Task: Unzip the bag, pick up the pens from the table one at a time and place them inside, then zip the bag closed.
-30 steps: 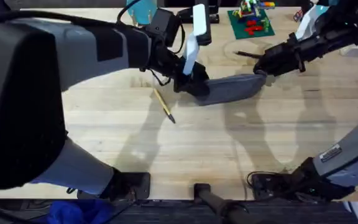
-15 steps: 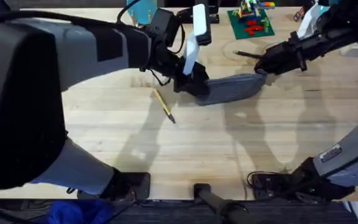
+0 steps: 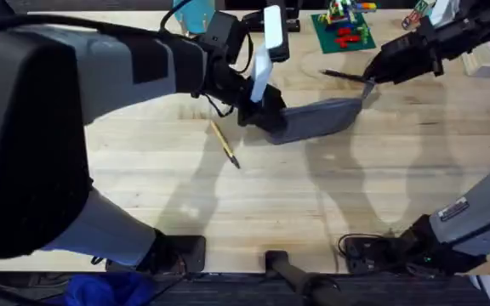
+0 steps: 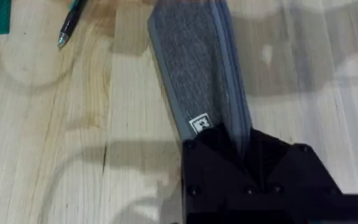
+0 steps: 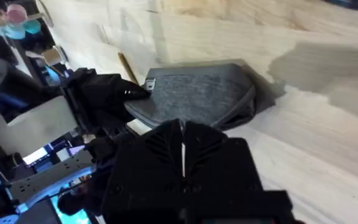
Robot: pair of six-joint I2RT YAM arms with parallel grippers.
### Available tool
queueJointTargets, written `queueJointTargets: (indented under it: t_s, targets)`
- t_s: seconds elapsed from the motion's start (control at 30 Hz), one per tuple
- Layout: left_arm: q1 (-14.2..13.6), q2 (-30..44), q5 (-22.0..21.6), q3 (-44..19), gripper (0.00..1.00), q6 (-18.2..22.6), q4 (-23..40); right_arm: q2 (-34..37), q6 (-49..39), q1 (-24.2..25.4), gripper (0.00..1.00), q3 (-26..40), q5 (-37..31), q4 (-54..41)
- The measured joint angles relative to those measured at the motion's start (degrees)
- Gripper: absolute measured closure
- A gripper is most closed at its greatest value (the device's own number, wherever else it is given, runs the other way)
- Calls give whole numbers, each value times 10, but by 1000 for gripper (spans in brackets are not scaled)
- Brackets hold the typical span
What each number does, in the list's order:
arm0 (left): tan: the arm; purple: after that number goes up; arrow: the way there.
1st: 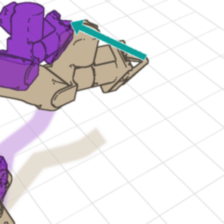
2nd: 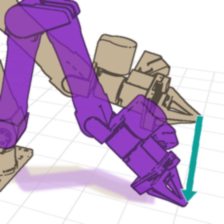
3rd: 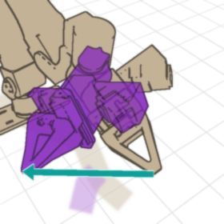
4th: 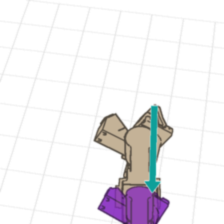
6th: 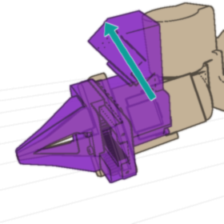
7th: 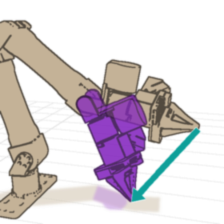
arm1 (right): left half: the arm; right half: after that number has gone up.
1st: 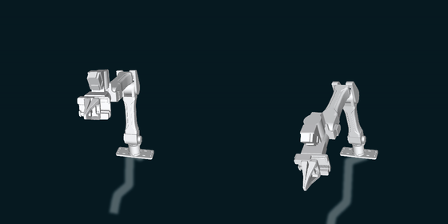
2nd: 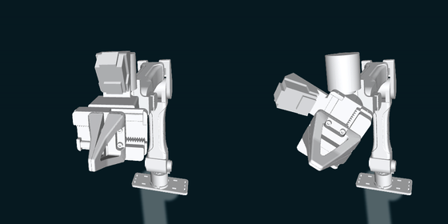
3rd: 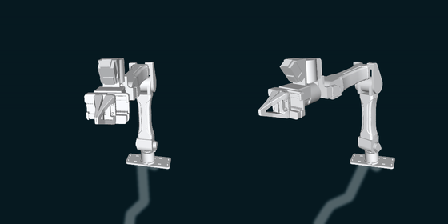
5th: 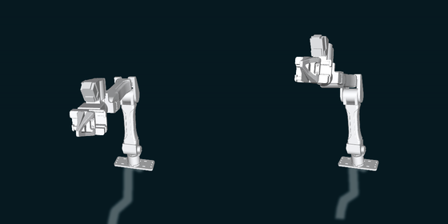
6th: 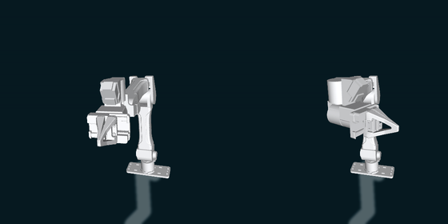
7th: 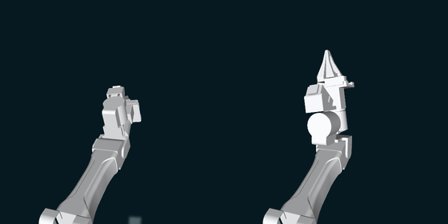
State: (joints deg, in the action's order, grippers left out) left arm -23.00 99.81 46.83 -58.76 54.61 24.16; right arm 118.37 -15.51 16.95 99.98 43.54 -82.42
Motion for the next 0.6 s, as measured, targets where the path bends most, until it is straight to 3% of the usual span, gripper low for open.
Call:
queueJointTargets:
  t_s: [0.6]
  targets:
    - [0,0,0,0,958,0,0,0,-15,-18,969,17,-5,-23]
